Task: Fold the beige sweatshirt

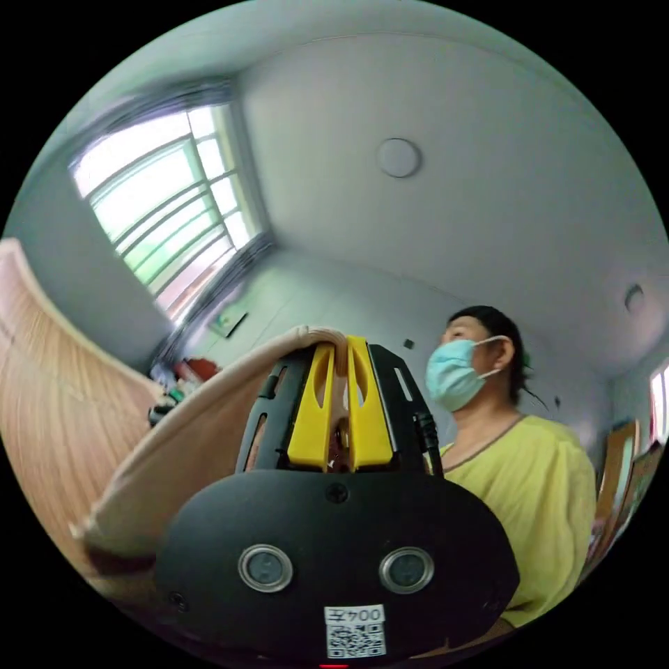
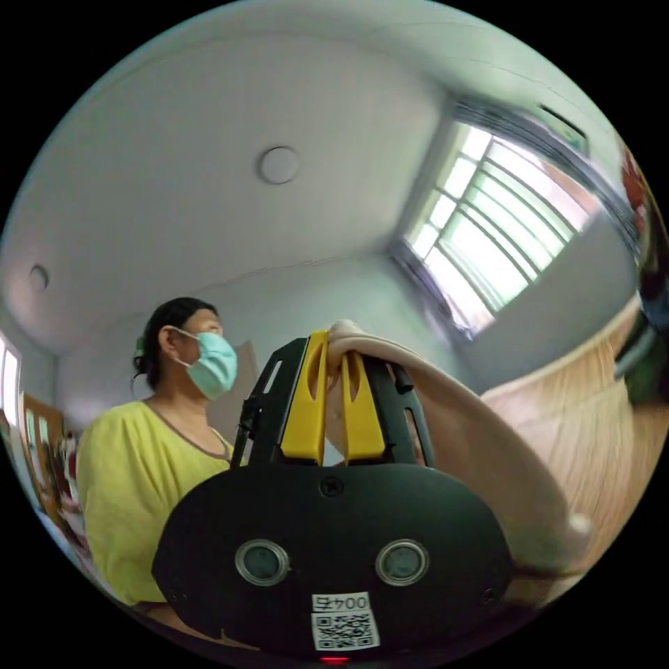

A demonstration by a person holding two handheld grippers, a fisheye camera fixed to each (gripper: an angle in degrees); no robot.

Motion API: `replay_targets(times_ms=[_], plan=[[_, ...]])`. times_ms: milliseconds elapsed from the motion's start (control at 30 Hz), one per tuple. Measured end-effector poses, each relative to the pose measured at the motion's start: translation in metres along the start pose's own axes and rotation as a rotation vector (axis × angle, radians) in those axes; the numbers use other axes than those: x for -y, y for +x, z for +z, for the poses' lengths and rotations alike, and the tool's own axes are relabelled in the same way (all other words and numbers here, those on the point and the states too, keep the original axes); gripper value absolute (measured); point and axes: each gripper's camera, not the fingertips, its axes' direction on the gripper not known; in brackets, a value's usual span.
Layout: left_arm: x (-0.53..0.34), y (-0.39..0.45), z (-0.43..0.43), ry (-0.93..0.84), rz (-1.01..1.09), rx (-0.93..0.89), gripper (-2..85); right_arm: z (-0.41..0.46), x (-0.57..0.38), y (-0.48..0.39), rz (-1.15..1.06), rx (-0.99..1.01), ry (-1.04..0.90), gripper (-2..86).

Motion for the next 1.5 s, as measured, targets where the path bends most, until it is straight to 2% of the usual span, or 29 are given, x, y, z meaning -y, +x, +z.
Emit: replay_targets(times_ms=[67, 200, 300, 367, 433, 533, 633, 733, 833, 1000, 1100, 1167, 1367, 1500], plan=[[0.034, 0.070, 0.008, -0.006, 0.194, -0.005, 4.2, 0.006, 0.025, -0.049, -0.119, 0.021, 0.008, 2.8], [0.060, 0.109, 0.019, 0.003, 0.275, 0.087, 4.3, 0.030, 0.041, -0.074, -0.127, -0.019, 0.026, 2.4], [0.068, 0.059, 0.026, -0.004, 0.101, 0.165, 4.3, 0.063, 0.037, -0.035, 0.005, -0.077, -0.007, 2.4], [0.077, -0.020, 0.031, -0.009, -0.102, 0.193, 4.3, 0.090, 0.034, 0.031, 0.143, -0.146, -0.031, 2.4], [0.098, -0.083, 0.045, -0.050, -0.198, 0.243, 4.2, 0.114, 0.048, 0.092, 0.239, -0.213, -0.067, 2.4], [0.171, -0.155, 0.095, -0.128, -0.193, 0.351, 4.2, 0.169, 0.106, 0.170, 0.316, -0.290, -0.095, 2.5], [0.265, -0.153, 0.166, -0.184, 0.012, 0.464, 4.3, 0.240, 0.197, 0.159, 0.120, -0.421, -0.124, 2.8], [0.323, -0.122, 0.212, -0.193, 0.201, 0.480, 4.4, 0.276, 0.256, 0.122, -0.067, -0.424, -0.082, 3.1], [0.328, -0.116, 0.218, -0.193, 0.200, 0.420, 4.3, 0.277, 0.270, 0.118, -0.073, -0.384, -0.102, 3.2], [0.248, -0.158, 0.200, -0.412, 0.094, 0.491, 4.1, 0.248, 0.212, 0.172, 0.079, -0.414, -0.302, 3.0], [0.160, -0.221, 0.168, -0.578, -0.061, 0.604, 3.9, 0.222, 0.129, 0.232, 0.256, -0.476, -0.481, 3.0], [0.075, -0.285, 0.128, -0.664, -0.252, 0.676, 3.5, 0.194, 0.044, 0.284, 0.423, -0.554, -0.592, 3.2], [-0.155, -0.392, 0.019, -0.754, -0.678, 0.856, 3.0, 0.127, -0.159, 0.361, 0.745, -0.779, -0.822, 4.0], [-0.252, -0.405, -0.016, -0.822, -0.876, 0.907, 3.0, 0.099, -0.226, 0.366, 0.871, -0.904, -0.895, 4.1]])
